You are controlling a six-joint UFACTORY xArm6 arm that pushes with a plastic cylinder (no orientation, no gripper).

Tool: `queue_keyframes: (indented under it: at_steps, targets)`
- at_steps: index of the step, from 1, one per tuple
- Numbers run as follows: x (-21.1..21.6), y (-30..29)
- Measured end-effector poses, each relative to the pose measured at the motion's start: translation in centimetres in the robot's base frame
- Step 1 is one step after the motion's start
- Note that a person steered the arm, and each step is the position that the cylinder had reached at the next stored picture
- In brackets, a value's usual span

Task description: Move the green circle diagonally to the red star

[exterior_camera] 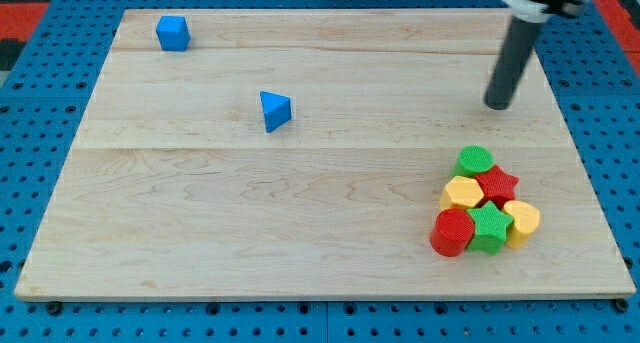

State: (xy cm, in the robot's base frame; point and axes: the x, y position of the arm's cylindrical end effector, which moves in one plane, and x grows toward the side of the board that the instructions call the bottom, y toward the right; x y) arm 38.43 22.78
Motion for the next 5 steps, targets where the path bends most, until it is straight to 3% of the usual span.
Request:
queue_keyframes:
  at_steps: [2,4,5]
  targets:
    - [6.2,4.9]
    - [10.5,-5.5]
    - [10.5,-9.6]
